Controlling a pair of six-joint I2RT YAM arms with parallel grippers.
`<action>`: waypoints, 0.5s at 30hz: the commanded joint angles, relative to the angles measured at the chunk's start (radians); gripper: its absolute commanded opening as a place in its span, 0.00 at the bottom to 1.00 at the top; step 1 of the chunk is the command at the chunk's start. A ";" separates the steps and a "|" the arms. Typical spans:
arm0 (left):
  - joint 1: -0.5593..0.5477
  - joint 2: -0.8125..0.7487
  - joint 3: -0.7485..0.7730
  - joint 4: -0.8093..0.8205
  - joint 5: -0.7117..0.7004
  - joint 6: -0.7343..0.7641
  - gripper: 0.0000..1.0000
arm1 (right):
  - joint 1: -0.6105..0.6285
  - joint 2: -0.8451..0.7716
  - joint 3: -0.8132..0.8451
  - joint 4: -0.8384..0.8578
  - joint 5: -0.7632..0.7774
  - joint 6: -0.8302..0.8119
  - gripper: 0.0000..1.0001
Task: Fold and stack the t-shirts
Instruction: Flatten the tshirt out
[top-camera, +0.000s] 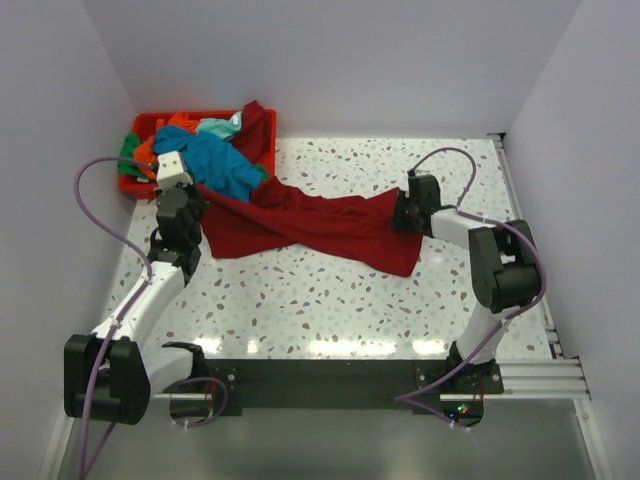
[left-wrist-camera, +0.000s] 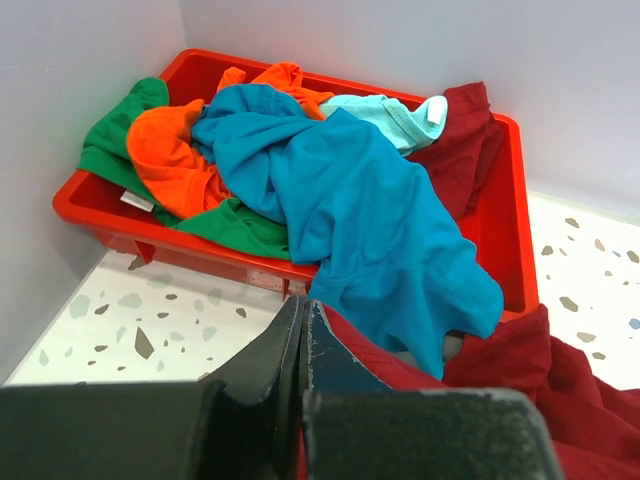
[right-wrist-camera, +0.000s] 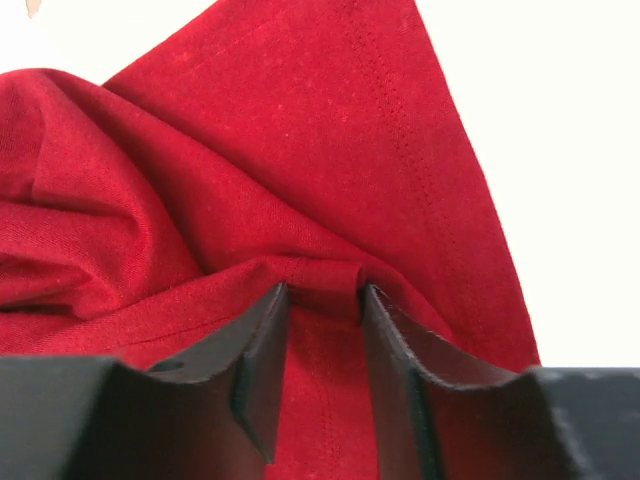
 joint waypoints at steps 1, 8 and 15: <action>0.008 -0.002 0.001 0.040 0.005 0.015 0.00 | -0.001 0.012 0.040 0.055 -0.028 -0.014 0.38; 0.008 -0.001 0.005 0.039 0.002 0.015 0.00 | -0.001 -0.048 0.034 -0.005 0.033 -0.012 0.17; 0.010 0.005 0.006 0.035 -0.007 0.018 0.00 | -0.001 -0.152 0.029 -0.094 0.096 -0.009 0.13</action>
